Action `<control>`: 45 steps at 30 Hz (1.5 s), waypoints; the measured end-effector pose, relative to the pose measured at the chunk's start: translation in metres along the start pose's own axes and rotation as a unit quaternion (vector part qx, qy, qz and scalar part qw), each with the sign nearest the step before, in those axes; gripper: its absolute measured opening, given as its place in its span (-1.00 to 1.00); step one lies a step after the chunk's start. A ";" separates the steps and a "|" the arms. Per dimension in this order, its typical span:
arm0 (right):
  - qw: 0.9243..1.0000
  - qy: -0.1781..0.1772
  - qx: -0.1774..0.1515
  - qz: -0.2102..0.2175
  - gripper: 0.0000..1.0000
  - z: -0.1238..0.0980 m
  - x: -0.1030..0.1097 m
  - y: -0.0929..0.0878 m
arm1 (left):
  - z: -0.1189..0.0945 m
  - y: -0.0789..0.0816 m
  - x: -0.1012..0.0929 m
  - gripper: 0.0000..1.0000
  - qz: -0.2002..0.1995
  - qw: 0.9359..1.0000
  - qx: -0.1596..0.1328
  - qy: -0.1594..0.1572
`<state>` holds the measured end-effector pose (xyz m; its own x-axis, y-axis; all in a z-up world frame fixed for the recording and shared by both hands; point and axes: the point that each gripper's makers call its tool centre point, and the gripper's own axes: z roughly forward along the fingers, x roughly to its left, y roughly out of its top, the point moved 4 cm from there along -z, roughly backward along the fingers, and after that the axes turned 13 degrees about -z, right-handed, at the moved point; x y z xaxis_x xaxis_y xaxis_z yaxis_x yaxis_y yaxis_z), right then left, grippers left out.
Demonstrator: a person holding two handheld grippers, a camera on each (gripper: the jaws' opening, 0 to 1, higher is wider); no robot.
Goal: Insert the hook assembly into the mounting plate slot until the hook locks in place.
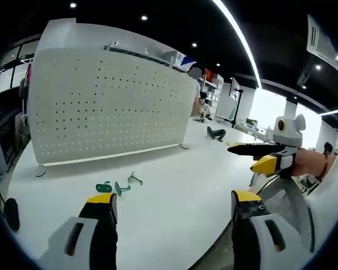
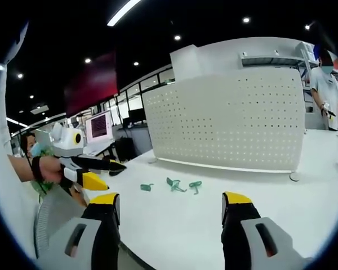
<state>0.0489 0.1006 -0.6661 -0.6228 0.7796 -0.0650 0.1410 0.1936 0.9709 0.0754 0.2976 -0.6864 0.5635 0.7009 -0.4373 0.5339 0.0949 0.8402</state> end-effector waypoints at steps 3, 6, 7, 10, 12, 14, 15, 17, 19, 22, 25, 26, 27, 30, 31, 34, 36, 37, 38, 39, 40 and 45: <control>1.000 0.001 0.001 0.000 0.49 0.001 0.001 0.000 | 0.001 -0.005 0.003 0.63 -0.012 1.000 0.017 0.003; 1.000 0.003 -0.001 0.003 0.49 0.002 0.002 -0.001 | 0.001 -0.008 0.006 0.61 -0.007 1.000 0.023 0.007; 1.000 0.004 -0.001 0.002 0.49 0.002 0.003 -0.001 | 0.001 -0.009 0.006 0.61 -0.010 1.000 0.027 0.006; 1.000 0.008 0.001 0.004 0.49 0.003 0.004 -0.004 | 0.001 -0.010 0.008 0.60 -0.007 0.999 0.034 0.010; 1.000 0.011 0.003 0.004 0.49 0.003 0.005 -0.005 | 0.002 -0.010 0.010 0.59 -0.006 0.999 0.036 0.011; 1.000 0.013 0.005 0.004 0.49 0.004 0.005 -0.005 | 0.004 -0.012 0.012 0.57 -0.013 0.999 0.045 0.014; 1.000 0.014 0.005 0.002 0.49 0.005 0.004 -0.005 | 0.005 -0.014 0.013 0.55 -0.015 0.999 0.050 0.016; 1.000 0.014 0.005 0.002 0.48 0.005 0.003 -0.004 | 0.006 -0.015 0.014 0.54 -0.014 0.998 0.051 0.018; 1.000 0.013 0.004 0.001 0.48 0.005 0.002 -0.003 | 0.007 -0.017 0.015 0.53 -0.016 0.998 0.055 0.019; 1.000 0.012 0.006 0.000 0.48 0.005 0.001 -0.003 | 0.010 -0.021 0.015 0.53 -0.014 0.998 0.062 0.019; 1.000 0.009 0.007 0.002 0.48 0.004 0.001 -0.004 | 0.012 -0.024 0.015 0.58 0.006 0.997 0.073 0.021; 1.000 0.009 0.008 0.002 0.48 0.004 0.001 -0.005 | 0.013 -0.024 0.015 0.60 0.009 0.997 0.074 0.022; 1.000 0.008 0.009 0.002 0.47 0.004 0.001 -0.006 | 0.013 -0.024 0.017 0.59 0.009 0.997 0.075 0.022; 1.000 0.008 0.012 0.004 0.47 0.004 0.003 -0.008 | 0.017 -0.023 0.020 0.59 0.017 0.997 0.073 0.023; 1.000 0.007 0.012 0.003 0.47 0.004 0.003 -0.008 | 0.017 -0.022 0.020 0.59 0.021 0.997 0.072 0.022; 1.000 0.006 0.012 0.004 0.47 0.004 0.004 -0.008 | 0.023 -0.023 0.022 0.58 0.016 0.996 0.081 0.023; 1.000 0.005 0.012 0.002 0.47 0.005 0.003 -0.007 | 0.026 -0.023 0.024 0.56 0.011 0.996 0.085 0.023; 1.000 0.005 0.011 0.002 0.47 0.005 0.003 -0.006 | 0.027 -0.023 0.024 0.54 0.010 0.996 0.085 0.023; 1.000 0.004 0.010 0.001 0.47 0.004 0.003 -0.005 | 0.028 -0.024 0.024 0.53 0.009 0.996 0.086 0.022; 1.000 0.003 0.009 0.000 0.47 0.004 0.003 -0.005 | 0.029 -0.024 0.023 0.52 0.008 0.996 0.087 0.021; 1.000 0.002 0.011 0.001 0.47 0.004 0.003 -0.006 | 0.031 -0.024 0.023 0.51 0.010 0.996 0.090 0.020; 1.000 -0.002 0.012 0.002 0.47 0.002 0.002 -0.007 | 0.034 -0.024 0.027 0.45 0.007 0.996 0.090 0.024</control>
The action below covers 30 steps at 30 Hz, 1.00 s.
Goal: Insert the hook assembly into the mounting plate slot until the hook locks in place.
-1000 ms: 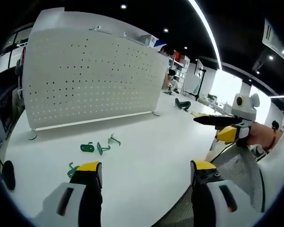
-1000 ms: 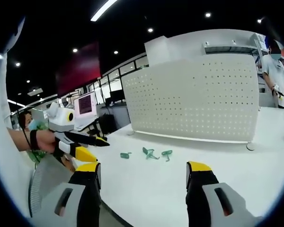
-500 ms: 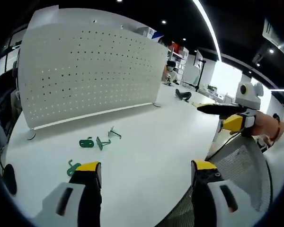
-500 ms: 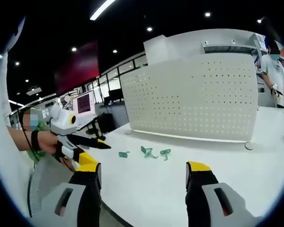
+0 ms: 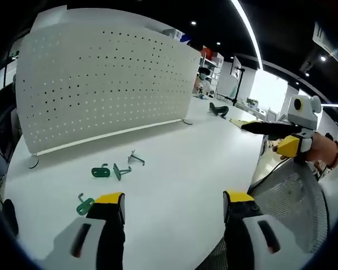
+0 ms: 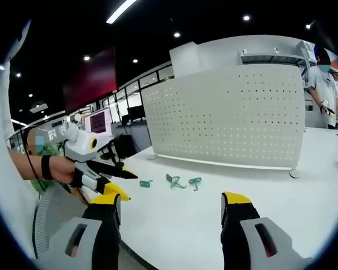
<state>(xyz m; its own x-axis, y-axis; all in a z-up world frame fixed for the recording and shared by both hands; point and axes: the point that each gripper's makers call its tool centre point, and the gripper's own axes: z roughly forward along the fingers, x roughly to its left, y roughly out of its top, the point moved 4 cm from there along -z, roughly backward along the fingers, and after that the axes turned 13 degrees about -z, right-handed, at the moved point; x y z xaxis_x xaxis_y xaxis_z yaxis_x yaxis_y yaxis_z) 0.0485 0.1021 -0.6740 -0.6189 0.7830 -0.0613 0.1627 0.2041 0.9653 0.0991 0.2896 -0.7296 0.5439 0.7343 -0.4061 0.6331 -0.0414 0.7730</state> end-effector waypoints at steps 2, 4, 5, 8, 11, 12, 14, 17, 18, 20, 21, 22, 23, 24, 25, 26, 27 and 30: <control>1.000 -0.001 0.000 0.000 0.47 0.000 0.000 0.000 | 0.001 0.000 0.001 0.40 -0.002 1.000 0.001 0.000; 1.000 -0.001 0.001 0.000 0.47 0.000 0.000 0.000 | 0.002 -0.002 0.005 0.31 0.005 1.000 0.008 0.011; 1.000 -0.001 0.003 -0.003 0.47 -0.001 0.000 -0.001 | 0.003 -0.002 0.006 0.30 0.006 1.000 0.011 0.015; 1.000 -0.003 0.005 -0.007 0.47 -0.001 -0.001 -0.001 | 0.004 -0.003 0.010 0.31 0.002 1.000 0.014 0.020; 1.000 -0.005 0.004 -0.004 0.47 -0.001 -0.002 -0.001 | 0.006 -0.002 0.014 0.29 -0.006 1.000 0.015 0.022; 1.000 -0.004 0.005 -0.004 0.47 -0.001 -0.002 -0.001 | 0.007 -0.002 0.015 0.29 -0.007 1.000 0.015 0.025; 1.000 -0.003 0.002 -0.001 0.47 -0.001 -0.001 -0.001 | 0.008 -0.001 0.017 0.28 -0.005 0.999 0.017 0.030; 1.000 -0.008 0.002 -0.003 0.47 -0.002 -0.003 0.000 | 0.009 0.001 0.019 0.22 0.006 0.999 0.022 0.040; 1.000 -0.009 0.002 -0.004 0.46 -0.002 -0.004 0.000 | 0.009 0.003 0.022 0.17 0.010 0.999 0.018 0.050; 1.000 -0.008 0.004 -0.004 0.46 -0.003 -0.004 -0.001 | 0.010 0.004 0.024 0.15 0.013 0.998 0.017 0.056; 1.000 -0.008 0.003 -0.005 0.46 -0.003 -0.005 -0.001 | 0.011 0.004 0.025 0.13 0.015 0.998 0.018 0.058; 1.000 -0.008 0.003 -0.005 0.46 -0.003 -0.005 -0.001 | 0.012 0.005 0.027 0.11 0.016 0.998 0.022 0.063; 1.000 -0.008 0.003 -0.005 0.46 -0.004 -0.006 -0.001 | 0.012 0.005 0.029 0.09 0.015 0.997 0.026 0.065; 1.000 -0.008 0.003 -0.003 0.46 -0.004 -0.006 -0.001 | 0.014 0.006 0.030 0.07 0.015 0.997 0.029 0.067; 1.000 -0.008 0.002 -0.004 0.46 -0.004 -0.007 -0.001 | 0.014 0.007 0.031 0.07 0.015 0.997 0.028 0.068; 1.000 -0.009 0.002 -0.005 0.46 -0.005 -0.007 -0.001 | 0.015 0.009 0.032 0.07 0.017 0.997 0.024 0.070; 1.000 -0.009 0.003 -0.006 0.46 -0.005 -0.008 0.000 | 0.016 0.010 0.032 0.06 0.015 0.997 0.022 0.071; 1.000 -0.007 0.008 -0.010 0.46 -0.005 -0.008 -0.001 | 0.020 0.012 0.034 0.02 0.013 0.997 0.025 0.073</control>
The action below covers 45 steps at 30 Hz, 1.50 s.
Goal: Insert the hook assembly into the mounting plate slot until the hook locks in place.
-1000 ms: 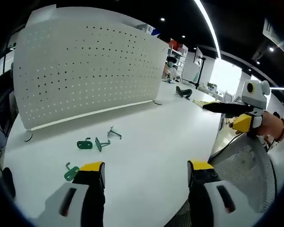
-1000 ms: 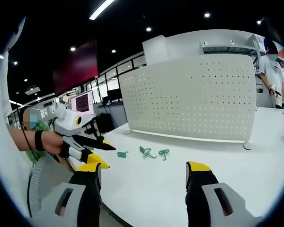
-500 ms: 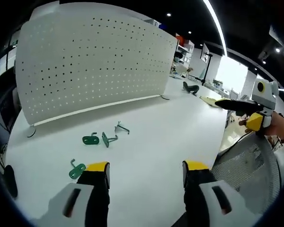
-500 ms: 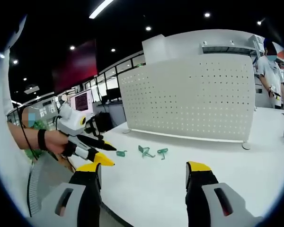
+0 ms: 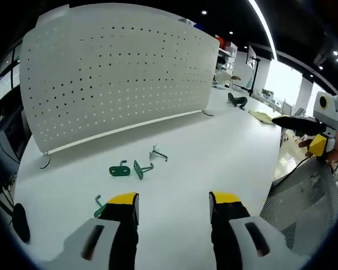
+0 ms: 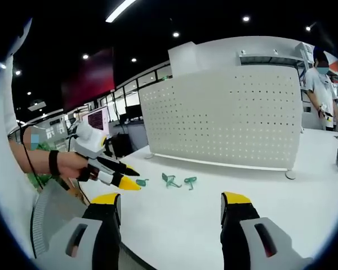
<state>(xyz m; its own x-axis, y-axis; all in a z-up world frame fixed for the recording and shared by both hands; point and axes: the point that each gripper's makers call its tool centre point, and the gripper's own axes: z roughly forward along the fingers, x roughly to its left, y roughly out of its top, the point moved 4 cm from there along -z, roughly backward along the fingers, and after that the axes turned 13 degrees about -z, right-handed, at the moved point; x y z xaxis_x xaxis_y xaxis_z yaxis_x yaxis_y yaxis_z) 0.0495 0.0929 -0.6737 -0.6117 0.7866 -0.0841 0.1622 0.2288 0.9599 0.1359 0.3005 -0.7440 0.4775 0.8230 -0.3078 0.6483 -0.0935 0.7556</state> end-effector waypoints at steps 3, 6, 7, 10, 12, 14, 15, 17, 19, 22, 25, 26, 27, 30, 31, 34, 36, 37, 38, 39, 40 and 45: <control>1.000 0.002 0.004 -0.005 0.46 0.000 0.000 -0.001 | 0.000 0.000 0.005 0.01 0.040 0.999 0.013 0.026; 1.000 0.002 0.003 -0.003 0.46 -0.001 0.000 0.000 | 0.001 0.001 0.005 -0.01 0.032 0.999 0.011 0.021; 1.000 0.002 0.004 -0.003 0.46 -0.001 0.000 0.000 | 0.002 0.001 0.006 0.00 0.031 0.999 0.013 0.021; 1.000 0.006 0.005 -0.005 0.46 -0.001 0.001 0.000 | 0.005 0.001 0.008 -0.04 0.038 0.999 0.020 0.027; 1.000 0.006 0.004 -0.005 0.46 0.000 0.001 0.000 | 0.006 0.001 0.012 -0.08 0.031 0.999 0.025 0.033; 1.000 0.005 0.006 -0.005 0.46 0.000 0.001 0.000 | 0.007 0.003 0.016 -0.11 0.014 0.999 0.022 0.038; 1.000 0.005 0.007 -0.003 0.46 0.000 0.001 -0.001 | 0.009 0.004 0.017 -0.12 0.018 0.999 0.023 0.036; 1.000 0.005 0.005 -0.003 0.46 0.000 0.002 -0.001 | 0.011 0.005 0.018 -0.14 0.025 0.999 0.025 0.040; 1.000 0.007 0.007 -0.005 0.46 0.000 0.003 -0.001 | 0.012 0.005 0.019 -0.18 0.026 0.998 0.029 0.043; 1.000 0.009 0.010 -0.005 0.46 0.002 0.003 -0.002 | 0.016 0.005 0.024 -0.24 0.011 0.998 0.032 0.048; 1.000 0.011 0.011 -0.006 0.46 0.003 0.004 -0.002 | 0.019 0.004 0.025 -0.21 -0.002 0.998 0.030 0.048; 1.000 0.012 0.011 -0.006 0.46 0.004 0.005 -0.002 | 0.021 0.004 0.026 -0.24 0.000 0.998 0.029 0.049; 1.000 0.013 0.012 -0.007 0.46 0.004 0.006 -0.002 | 0.022 0.004 0.026 -0.26 0.002 0.998 0.031 0.050; 1.000 0.015 0.015 -0.012 0.46 0.003 0.007 -0.003 | 0.026 0.002 0.027 -0.27 -0.005 0.998 0.037 0.050; 1.000 0.016 0.014 -0.011 0.46 0.003 0.007 -0.003 | 0.027 0.002 0.027 -0.28 -0.005 0.998 0.037 0.050; 1.000 0.016 0.016 -0.012 0.46 0.003 0.007 -0.003 | 0.031 0.001 0.028 -0.33 -0.005 0.998 0.041 0.053; 1.000 0.016 0.017 -0.013 0.46 0.003 0.007 -0.003 | 0.034 0.001 0.028 -0.35 -0.007 0.997 0.044 0.056; 1.000 0.016 0.016 -0.013 0.46 0.003 0.007 -0.003 | 0.035 -0.001 0.030 -0.36 -0.011 0.996 0.051 0.066; 1.000 0.015 0.016 -0.012 0.46 0.003 0.007 -0.003 | 0.036 -0.001 0.031 -0.36 -0.012 0.996 0.053 0.072; 1.000 0.015 0.016 -0.012 0.46 0.003 0.007 -0.003 | 0.038 -0.001 0.032 -0.36 -0.013 0.996 0.052 0.074; 1.000 0.016 0.017 -0.012 0.46 0.003 0.007 -0.003 | 0.040 -0.001 0.032 -0.36 -0.013 0.996 0.053 0.074; 1.000 0.017 0.017 -0.013 0.46 0.003 0.007 -0.004 | 0.047 0.003 0.032 -0.37 -0.012 0.996 0.055 0.075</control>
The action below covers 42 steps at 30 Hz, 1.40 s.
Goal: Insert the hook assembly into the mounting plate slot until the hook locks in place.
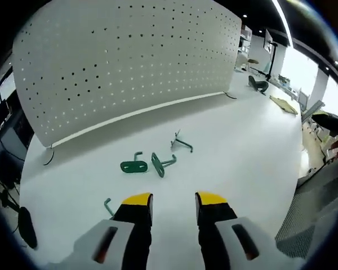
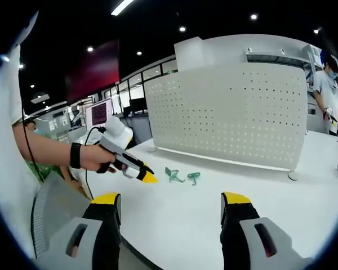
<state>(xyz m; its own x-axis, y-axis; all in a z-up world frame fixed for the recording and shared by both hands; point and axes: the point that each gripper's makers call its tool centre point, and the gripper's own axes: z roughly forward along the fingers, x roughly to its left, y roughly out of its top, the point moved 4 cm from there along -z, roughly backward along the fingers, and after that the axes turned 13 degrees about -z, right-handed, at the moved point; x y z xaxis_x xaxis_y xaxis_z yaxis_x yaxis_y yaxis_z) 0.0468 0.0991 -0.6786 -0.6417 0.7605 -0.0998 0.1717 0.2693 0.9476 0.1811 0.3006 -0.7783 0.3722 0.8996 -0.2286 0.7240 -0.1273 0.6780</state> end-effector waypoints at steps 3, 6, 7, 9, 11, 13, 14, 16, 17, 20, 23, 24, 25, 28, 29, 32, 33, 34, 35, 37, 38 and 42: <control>1.000 0.003 0.003 -0.002 0.46 0.001 0.001 -0.001 | 0.003 0.006 -0.002 -0.38 0.006 1.000 -0.003 -0.001; 1.000 0.003 0.001 -0.002 0.46 0.001 0.000 0.000 | 0.006 0.008 -0.004 -0.38 0.017 1.000 0.001 -0.002; 1.000 0.002 -0.001 -0.003 0.46 0.001 0.000 0.001 | 0.007 0.009 -0.003 -0.39 0.021 1.000 0.003 0.002; 1.000 0.002 -0.002 -0.002 0.46 0.001 0.000 0.001 | 0.008 0.009 -0.003 -0.40 0.020 1.000 0.002 0.002; 1.000 0.002 -0.004 -0.002 0.46 0.001 0.001 0.001 | 0.011 0.009 -0.001 -0.42 0.017 1.000 0.006 0.006; 1.000 0.003 -0.004 0.001 0.46 0.001 0.001 0.000 | 0.012 0.008 -0.001 -0.43 0.018 1.000 0.007 0.008; 1.000 0.004 -0.004 -0.002 0.46 0.001 0.002 0.000 | 0.012 0.008 -0.001 -0.43 0.019 1.000 0.006 0.008; 1.000 0.005 -0.003 -0.002 0.46 0.001 0.002 0.000 | 0.013 0.008 0.000 -0.44 0.019 1.000 0.009 0.010; 1.000 0.006 -0.004 -0.002 0.46 0.001 0.002 0.000 | 0.014 0.008 0.000 -0.45 0.021 1.000 0.010 0.011; 1.000 0.006 -0.005 -0.002 0.46 0.001 0.003 0.001 | 0.019 0.006 0.000 -0.46 0.025 1.000 0.014 0.013; 1.000 0.008 -0.005 -0.002 0.46 0.001 0.003 0.001 | 0.025 0.007 -0.001 -0.48 0.035 0.999 0.016 0.012; 1.000 0.010 -0.005 -0.003 0.46 0.001 0.003 0.001 | 0.026 0.008 -0.001 -0.47 0.039 0.999 0.016 0.014; 1.000 0.009 -0.006 -0.002 0.46 0.001 0.003 0.001 | 0.027 0.010 -0.001 -0.47 0.038 0.999 0.013 0.016; 1.000 0.005 -0.009 0.000 0.46 0.000 0.001 0.002 | 0.029 0.014 -0.001 -0.47 0.039 0.999 0.011 0.015; 1.000 0.004 -0.008 0.002 0.46 0.000 0.001 0.001 | 0.031 0.014 -0.001 -0.47 0.041 0.999 0.013 0.017; 1.000 0.008 -0.006 -0.003 0.46 0.000 0.001 0.001 | 0.034 0.014 0.003 -0.50 0.039 0.999 0.017 0.027; 1.000 0.008 -0.004 -0.004 0.46 0.000 0.000 0.000 | 0.035 0.015 0.004 -0.51 0.046 0.998 0.010 0.030; 1.000 0.008 -0.003 -0.003 0.46 0.000 -0.001 0.000 | 0.036 0.015 0.004 -0.51 0.049 0.998 0.009 0.031; 1.000 0.005 -0.005 -0.002 0.46 -0.001 -0.002 0.000 | 0.038 0.014 0.004 -0.52 0.055 0.998 0.014 0.031; 1.000 0.004 -0.006 0.000 0.46 -0.002 -0.005 0.001 | 0.039 0.013 0.005 -0.53 0.055 0.998 0.018 0.032; 1.000 0.003 -0.006 -0.002 0.46 -0.003 -0.006 0.001 | 0.040 0.014 0.006 -0.54 0.053 0.998 0.017 0.033; 1.000 0.002 -0.003 -0.002 0.46 -0.003 -0.009 0.001 | 0.043 0.012 0.008 -0.58 0.052 0.998 0.020 0.031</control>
<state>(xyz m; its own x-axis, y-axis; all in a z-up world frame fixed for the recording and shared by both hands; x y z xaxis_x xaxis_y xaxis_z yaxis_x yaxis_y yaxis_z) 0.0504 0.0905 -0.6757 -0.6454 0.7569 -0.1027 0.1639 0.2685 0.9492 0.2173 0.2881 -0.8021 0.4104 0.9048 -0.1136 0.7065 -0.2367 0.6670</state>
